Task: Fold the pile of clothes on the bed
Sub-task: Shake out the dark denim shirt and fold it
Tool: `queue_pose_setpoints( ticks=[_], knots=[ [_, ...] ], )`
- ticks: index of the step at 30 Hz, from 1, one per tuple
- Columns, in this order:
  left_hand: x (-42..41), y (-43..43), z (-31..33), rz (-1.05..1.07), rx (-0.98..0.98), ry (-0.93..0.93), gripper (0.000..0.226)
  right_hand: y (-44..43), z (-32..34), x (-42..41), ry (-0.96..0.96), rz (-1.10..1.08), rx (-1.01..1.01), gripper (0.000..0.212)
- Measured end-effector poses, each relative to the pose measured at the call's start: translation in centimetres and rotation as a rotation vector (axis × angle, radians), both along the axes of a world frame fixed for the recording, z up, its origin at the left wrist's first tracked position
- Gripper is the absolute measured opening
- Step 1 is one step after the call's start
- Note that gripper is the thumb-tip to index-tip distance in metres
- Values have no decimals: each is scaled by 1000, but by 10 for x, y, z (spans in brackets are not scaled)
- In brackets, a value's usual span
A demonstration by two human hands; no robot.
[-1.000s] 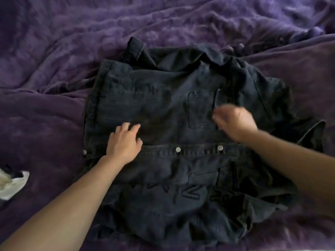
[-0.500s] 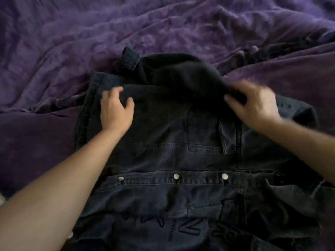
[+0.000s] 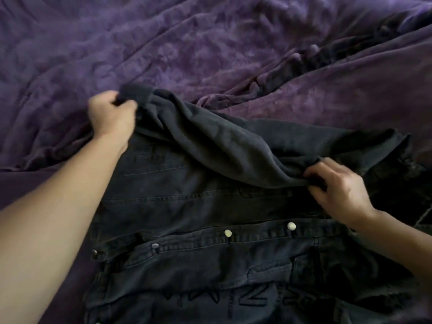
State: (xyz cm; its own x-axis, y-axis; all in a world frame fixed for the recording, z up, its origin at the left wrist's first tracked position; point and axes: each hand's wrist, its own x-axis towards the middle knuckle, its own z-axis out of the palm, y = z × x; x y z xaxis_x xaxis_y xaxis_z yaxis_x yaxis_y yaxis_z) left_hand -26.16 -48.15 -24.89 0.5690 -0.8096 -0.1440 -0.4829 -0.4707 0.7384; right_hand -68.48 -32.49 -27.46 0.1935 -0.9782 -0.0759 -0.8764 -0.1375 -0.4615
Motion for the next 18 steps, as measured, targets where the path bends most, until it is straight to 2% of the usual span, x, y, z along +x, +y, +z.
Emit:
queue_pose_setpoints(
  ticks=[2,3,5,6,8,9,10,11,13,15,16,18],
  knots=[
    [33,29,17,108,-96,42,11,-5,9,-3,-35,-65,-79,23],
    [47,51,20,113,-55,20,11,-5,14,-4,-32,-75,-93,20],
    [71,104,17,19,173,-115,15,3,19,-3,37,1,-69,20],
    [80,128,14,-30,290,-163,19,10,17,-2,106,69,-14,19],
    [95,155,12,-24,409,-172,36,19,18,2,251,184,277,26],
    [99,156,13,-7,402,-227,38,20,19,4,285,190,417,28],
    [99,153,16,-34,366,-323,36,16,22,6,276,162,474,26],
    [94,147,20,-117,281,-418,34,10,27,10,215,116,437,18],
    [68,131,27,-368,59,-539,34,-12,36,20,100,42,200,7],
    [34,106,28,-581,-35,-591,37,-45,40,28,54,-5,-49,16],
    [19,90,25,-653,-25,-604,40,-63,37,29,74,-24,-72,25],
    [-1,53,14,-736,99,-612,49,-97,26,27,205,-36,123,57]
  ],
)
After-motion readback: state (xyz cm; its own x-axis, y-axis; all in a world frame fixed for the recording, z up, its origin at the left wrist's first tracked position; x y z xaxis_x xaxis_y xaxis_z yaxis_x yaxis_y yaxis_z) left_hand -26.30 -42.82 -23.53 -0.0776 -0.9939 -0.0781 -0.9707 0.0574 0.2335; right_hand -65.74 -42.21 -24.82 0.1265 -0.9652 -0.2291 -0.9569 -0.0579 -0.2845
